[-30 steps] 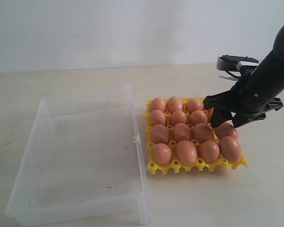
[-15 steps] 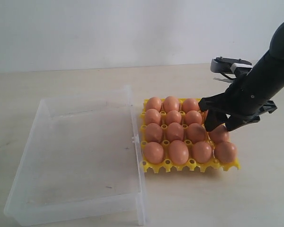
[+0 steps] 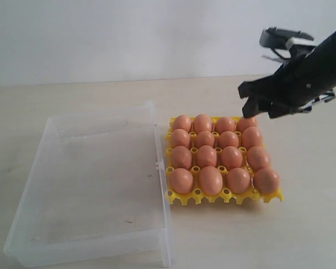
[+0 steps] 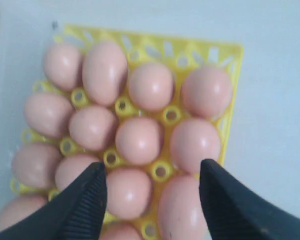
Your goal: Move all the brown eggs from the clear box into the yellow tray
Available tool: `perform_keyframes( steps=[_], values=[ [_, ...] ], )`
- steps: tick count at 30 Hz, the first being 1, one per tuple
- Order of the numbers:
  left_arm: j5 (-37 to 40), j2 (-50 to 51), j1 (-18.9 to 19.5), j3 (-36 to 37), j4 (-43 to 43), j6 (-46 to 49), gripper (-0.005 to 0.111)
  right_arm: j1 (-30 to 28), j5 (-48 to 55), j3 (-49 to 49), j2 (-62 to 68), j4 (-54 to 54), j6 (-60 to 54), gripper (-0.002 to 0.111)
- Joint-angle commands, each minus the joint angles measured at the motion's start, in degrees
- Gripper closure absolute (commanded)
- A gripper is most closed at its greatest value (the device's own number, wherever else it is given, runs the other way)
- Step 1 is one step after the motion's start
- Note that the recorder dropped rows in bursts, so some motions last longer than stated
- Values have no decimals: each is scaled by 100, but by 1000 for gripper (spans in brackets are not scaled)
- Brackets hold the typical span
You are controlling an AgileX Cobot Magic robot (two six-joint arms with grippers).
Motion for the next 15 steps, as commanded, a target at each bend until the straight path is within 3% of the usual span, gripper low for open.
perform_keyframes(
  steps=[1,8,11,15],
  values=[
    [-52,4,-34,-23,-14,-24,107,77,-1215,478,-1125,233,-12,55],
    [-52,4,-34,-23,-14,-24,107,77,-4347,2911,-3692,475,-1,56],
    [-52,4,-34,-23,-14,-24,107,77,-4204,3402,-4765,475,-1,60],
    [-52,4,-34,-23,-14,-24,107,77,-3128,3418,-5734,441,-45,65]
  ],
)
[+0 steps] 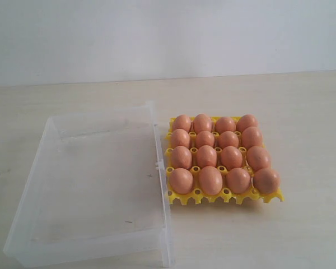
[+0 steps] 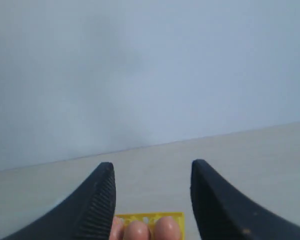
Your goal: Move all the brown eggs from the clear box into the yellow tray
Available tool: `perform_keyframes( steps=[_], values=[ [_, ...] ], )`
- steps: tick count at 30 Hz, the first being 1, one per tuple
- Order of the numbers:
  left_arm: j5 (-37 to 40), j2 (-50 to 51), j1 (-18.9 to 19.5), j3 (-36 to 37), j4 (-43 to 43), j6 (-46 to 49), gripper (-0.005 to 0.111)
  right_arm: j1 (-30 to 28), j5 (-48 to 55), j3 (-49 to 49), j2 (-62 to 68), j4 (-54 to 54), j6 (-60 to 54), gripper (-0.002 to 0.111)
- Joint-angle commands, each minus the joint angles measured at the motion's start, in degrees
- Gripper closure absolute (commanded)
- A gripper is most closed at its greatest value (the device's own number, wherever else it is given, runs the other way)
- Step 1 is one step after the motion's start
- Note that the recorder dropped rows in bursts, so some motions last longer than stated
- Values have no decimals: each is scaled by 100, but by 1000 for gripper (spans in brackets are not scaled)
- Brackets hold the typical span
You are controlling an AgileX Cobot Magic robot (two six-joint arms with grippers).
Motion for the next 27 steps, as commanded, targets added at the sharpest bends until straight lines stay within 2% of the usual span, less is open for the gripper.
perform_keyframes(
  steps=[1,6,10,13,16,21,27],
  values=[
    [-52,4,-34,-23,-14,-24,107,8,930,86,-1011,-47,-56,65],
    [-52,4,-34,-23,-14,-24,107,8,2349,86,-1683,-239,143,64],
    [-52,4,-34,-23,-14,-24,107,8,2948,96,-1938,-1584,143,64],
    [-52,4,-34,-23,-14,-24,107,8,3421,158,-2108,-2087,143,64],
    [-52,4,-34,-23,-14,-24,107,8,3266,458,-2377,-2149,143,64],
    [-52,4,-34,-23,-14,-24,107,8,2048,1264,-3034,-2079,143,64],
    [-52,4,-34,-23,-14,-24,107,8,2648,1684,-3966,-2147,143,64]
  ],
)
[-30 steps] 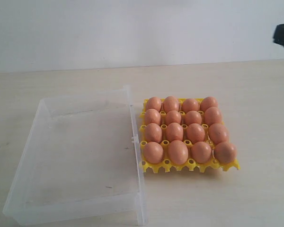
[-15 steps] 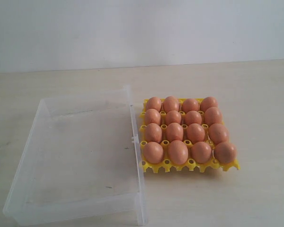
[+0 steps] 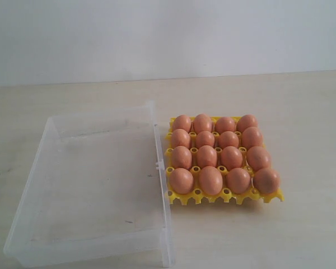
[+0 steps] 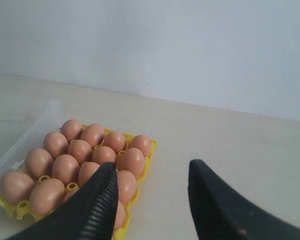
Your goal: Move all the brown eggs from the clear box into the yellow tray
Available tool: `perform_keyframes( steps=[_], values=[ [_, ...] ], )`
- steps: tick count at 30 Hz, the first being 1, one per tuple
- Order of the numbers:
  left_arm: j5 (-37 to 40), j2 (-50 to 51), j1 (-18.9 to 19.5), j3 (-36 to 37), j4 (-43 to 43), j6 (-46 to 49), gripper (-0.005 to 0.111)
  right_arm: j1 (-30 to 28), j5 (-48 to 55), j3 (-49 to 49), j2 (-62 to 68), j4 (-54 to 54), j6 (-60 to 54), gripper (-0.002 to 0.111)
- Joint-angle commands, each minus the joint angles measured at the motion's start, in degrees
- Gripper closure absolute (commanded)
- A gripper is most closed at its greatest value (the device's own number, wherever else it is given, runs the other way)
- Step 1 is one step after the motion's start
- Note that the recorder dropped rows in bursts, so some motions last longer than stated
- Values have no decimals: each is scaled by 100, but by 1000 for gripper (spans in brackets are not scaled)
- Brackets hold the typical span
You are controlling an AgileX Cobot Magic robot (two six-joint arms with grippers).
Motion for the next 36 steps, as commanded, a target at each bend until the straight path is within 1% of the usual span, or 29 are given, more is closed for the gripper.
perform_keyframes(
  steps=[1,2,5,14,18,21,23,25,26,36],
  values=[
    [-52,4,-34,-23,-14,-24,107,8,711,264,-737,-116,15,64],
    [-52,4,-34,-23,-14,-24,107,8,833,319,-872,-101,15,64],
    [-52,4,-34,-23,-14,-24,107,8,770,532,-1329,-72,4,64],
    [-52,4,-34,-23,-14,-24,107,-2,682,582,-1329,-9,4,64],
    [-52,4,-34,-23,-14,-24,107,-425,86,980,-1329,-9,4,64],
    [-52,4,-34,-23,-14,-24,107,-838,-805,1526,-1329,119,4,64],
    [-52,4,-34,-23,-14,-24,107,-890,-1340,1680,-1329,472,4,64],
    [-52,4,-34,-23,-14,-24,107,-890,-636,1680,-1329,599,4,64],
    [-52,4,-34,-23,-14,-24,107,-890,-487,1680,-1329,599,4,64],
    [-52,4,-34,-23,-14,-24,107,-890,-523,1680,-1329,586,4,64]
  ],
)
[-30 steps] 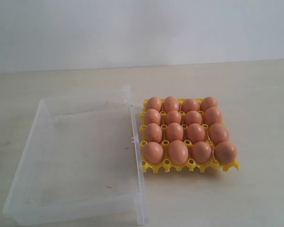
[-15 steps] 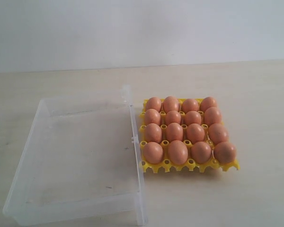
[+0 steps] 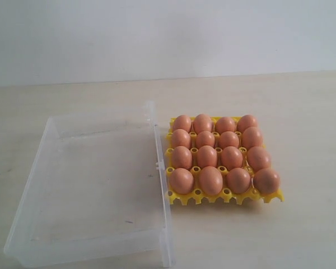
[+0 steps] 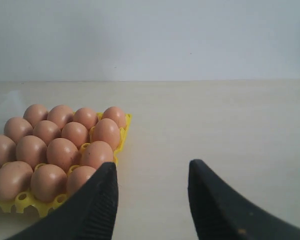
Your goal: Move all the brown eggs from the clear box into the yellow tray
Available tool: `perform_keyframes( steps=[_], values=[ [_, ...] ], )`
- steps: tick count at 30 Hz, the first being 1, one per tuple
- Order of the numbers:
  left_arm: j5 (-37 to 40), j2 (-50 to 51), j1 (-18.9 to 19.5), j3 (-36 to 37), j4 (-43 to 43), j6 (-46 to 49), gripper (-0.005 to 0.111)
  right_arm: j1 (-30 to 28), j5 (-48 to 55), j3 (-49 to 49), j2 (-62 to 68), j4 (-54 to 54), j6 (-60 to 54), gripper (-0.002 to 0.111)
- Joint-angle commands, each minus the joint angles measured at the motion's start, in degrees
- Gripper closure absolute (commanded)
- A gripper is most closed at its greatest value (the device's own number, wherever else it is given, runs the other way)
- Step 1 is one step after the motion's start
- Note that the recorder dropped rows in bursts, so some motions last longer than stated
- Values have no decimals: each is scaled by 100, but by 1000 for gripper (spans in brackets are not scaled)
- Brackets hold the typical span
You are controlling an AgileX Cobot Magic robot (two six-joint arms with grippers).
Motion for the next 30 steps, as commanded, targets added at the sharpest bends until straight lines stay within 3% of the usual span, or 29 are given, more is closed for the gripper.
perform_keyframes(
  steps=[1,18,30],
  values=[
    [-52,4,-34,-23,-14,-24,107,-30,-23,29,-34,23,4,64],
    [-52,4,-34,-23,-14,-24,107,-30,-23,29,-34,-148,-24,64],
    [-52,4,-34,-23,-14,-24,107,-30,-23,29,-34,-147,638,64]
  ],
)
